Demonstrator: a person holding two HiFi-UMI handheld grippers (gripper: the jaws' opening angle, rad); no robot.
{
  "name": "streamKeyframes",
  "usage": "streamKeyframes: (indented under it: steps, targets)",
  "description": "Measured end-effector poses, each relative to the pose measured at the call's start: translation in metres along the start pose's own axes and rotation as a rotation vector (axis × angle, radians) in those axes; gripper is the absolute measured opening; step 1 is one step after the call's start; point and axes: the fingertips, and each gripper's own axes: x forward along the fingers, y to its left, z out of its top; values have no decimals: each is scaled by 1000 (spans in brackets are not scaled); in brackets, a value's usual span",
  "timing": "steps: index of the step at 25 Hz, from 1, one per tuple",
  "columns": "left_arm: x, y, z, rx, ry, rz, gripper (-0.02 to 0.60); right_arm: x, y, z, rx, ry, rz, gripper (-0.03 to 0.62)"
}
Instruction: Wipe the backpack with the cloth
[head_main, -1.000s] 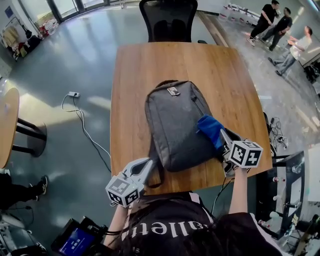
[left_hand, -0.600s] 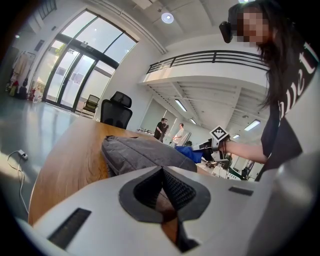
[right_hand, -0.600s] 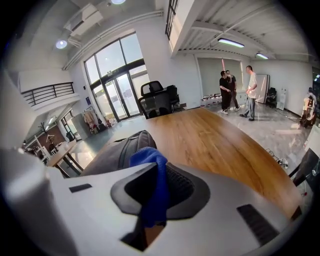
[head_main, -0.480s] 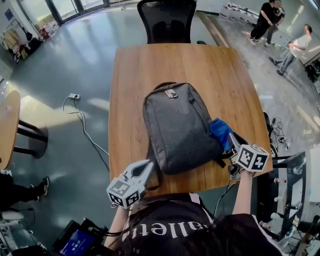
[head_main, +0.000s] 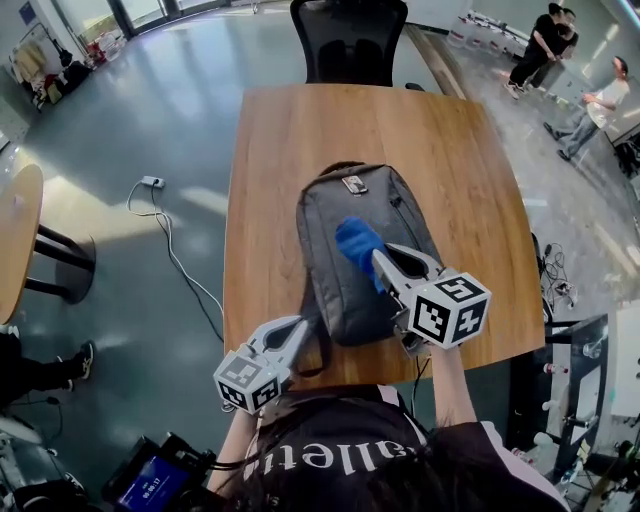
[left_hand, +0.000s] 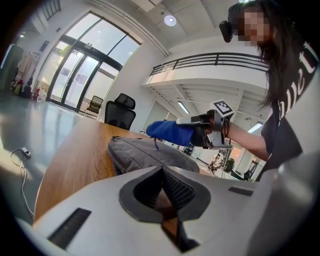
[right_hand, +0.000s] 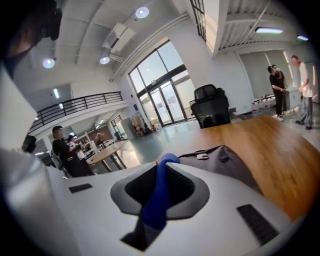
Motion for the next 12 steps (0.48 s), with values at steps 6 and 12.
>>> streamKeyframes:
  steps: [6,12]
  targets:
    - [-18,15,-1,-13,-18,32,2,76,61,-37,-51,136,120,61]
    - [-36,25,-1,-28,-24,65,2,88,46,-50,-62,204,53,61]
